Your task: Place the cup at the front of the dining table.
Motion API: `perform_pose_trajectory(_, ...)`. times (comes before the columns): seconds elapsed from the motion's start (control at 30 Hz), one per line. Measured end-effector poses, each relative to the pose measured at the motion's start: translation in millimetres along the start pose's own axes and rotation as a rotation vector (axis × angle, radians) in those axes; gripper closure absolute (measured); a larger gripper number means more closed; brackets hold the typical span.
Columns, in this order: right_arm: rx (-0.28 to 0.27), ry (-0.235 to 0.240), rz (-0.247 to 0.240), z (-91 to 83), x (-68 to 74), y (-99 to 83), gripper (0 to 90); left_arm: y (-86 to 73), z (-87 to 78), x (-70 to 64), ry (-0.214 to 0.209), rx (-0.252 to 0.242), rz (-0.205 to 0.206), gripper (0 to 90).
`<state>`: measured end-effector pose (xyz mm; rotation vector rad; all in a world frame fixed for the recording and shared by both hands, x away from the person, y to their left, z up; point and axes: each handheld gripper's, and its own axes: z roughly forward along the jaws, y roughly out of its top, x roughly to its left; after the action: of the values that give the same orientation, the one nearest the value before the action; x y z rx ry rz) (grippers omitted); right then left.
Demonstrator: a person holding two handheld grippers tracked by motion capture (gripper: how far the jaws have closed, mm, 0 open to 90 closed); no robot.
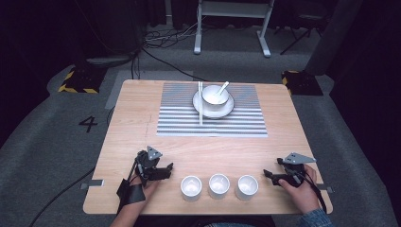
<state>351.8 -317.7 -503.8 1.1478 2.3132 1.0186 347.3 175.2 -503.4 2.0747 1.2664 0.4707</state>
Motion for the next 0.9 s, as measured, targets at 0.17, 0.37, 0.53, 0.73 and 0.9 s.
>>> perform_pose_trajectory(0.17, 0.000, 0.000, 0.000, 0.0, 0.0, 0.0, 19.7, 0.0, 0.0, 0.0, 0.000, 0.001, -0.001, 18.9)
perform_pose_trajectory(0.37, 0.001, -0.010, 0.010, 0.2, 1.5, 0.2, 19.6, 0.0, -0.1, 0.0, 0.000, 0.001, -0.001, 18.9)
perform_pose_trajectory(0.53, 0.001, -0.010, 0.010, 0.2, 1.5, 0.2, 19.6, 0.0, 0.0, 0.0, 0.000, 0.000, 0.000, 18.9)
perform_pose_trajectory(0.73, 0.001, -0.012, 0.012, 0.1, 1.7, 0.2, 19.7, 0.0, 0.0, 0.0, 0.000, 0.000, 0.000, 18.9)
perform_pose_trajectory(0.9, 0.000, -0.015, 0.015, 0.1, 1.7, 0.2, 20.1, 0.0, -0.1, 0.0, 0.000, 0.001, -0.001, 18.9)
